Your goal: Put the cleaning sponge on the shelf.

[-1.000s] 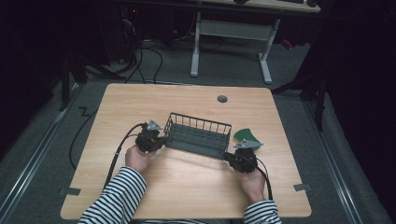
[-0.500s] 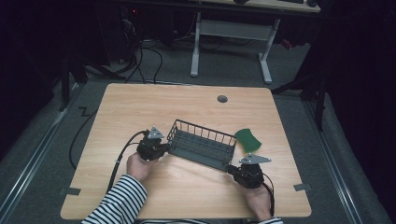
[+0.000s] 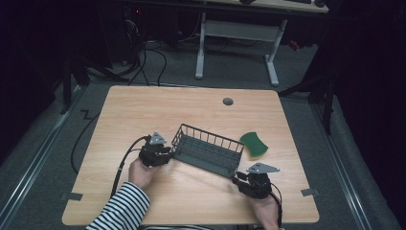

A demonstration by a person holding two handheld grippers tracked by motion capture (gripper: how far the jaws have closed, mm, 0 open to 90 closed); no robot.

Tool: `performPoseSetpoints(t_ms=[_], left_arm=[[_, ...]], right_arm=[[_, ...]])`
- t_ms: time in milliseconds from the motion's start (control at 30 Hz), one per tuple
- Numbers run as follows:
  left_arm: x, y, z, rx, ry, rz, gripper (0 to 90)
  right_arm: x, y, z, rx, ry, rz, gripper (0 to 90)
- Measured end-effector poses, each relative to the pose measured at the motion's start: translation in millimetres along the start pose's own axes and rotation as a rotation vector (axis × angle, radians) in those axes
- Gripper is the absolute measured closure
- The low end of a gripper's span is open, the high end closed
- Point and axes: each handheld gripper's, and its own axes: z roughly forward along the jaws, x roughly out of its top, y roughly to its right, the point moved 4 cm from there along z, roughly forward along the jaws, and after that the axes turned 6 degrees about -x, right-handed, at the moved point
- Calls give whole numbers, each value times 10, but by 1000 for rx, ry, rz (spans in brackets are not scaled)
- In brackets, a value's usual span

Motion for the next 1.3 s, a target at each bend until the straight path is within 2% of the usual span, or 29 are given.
performPoseSetpoints(t_ms=[33, 67, 100, 133, 167, 233, 300, 367, 533, 633, 733, 800, 867, 967, 1133, 1300], left_arm=[[-29, -28, -20, 11, 4, -24, 513], [-29, -28, -20, 11, 4, -24, 475], [-44, -42, -33, 19, 2, -25, 475], [-62, -50, -46, 28, 3, -27, 420], [-85, -59, -64, 39, 1, -28, 420], [-143, -87, -91, 55, -3, -36, 377], [-241, -142, -143, 79, -10, -59, 359], [-275, -159, -160, 82, -13, -69, 351], [-438, -221, -239, 123, -27, -94, 334], [-522, -246, -299, 136, 2, -106, 331], [-545, -275, -316, 155, 13, -97, 331], [-585, -283, -313, 170, 47, -84, 335], [-587, -264, -299, 199, 41, -69, 339], [-587, -265, -299, 201, 43, -73, 334], [-586, -269, -298, 206, 42, -78, 326], [-586, -268, -297, 202, 42, -79, 323]], right_arm=[[-25, 50, -18, -3, 2, 24, 572], [-25, 50, -18, -3, 2, 24, 572], [-38, 75, -33, 0, 8, 33, 553], [-63, 112, -73, -11, 17, 34, 527], [-63, 112, -73, -11, 17, 34, 527], [-94, 172, -127, -38, 27, 29, 493], [-99, 221, -164, -44, 33, 46, 478], [-95, 246, -178, -49, 38, 51, 471], [-30, 371, -228, -72, 58, 65, 451], [56, 495, -230, -95, 65, 91, 429], [113, 553, -221, -114, 67, 93, 412], [181, 607, -220, -143, 68, 88, 400], [296, 697, -220, -176, 73, 84, 392], [378, 754, -210, -195, 63, 70, 387], [604, 922, -154, -238, 6, 57, 368], [707, 1029, -82, -255, -39, 62, 349]])
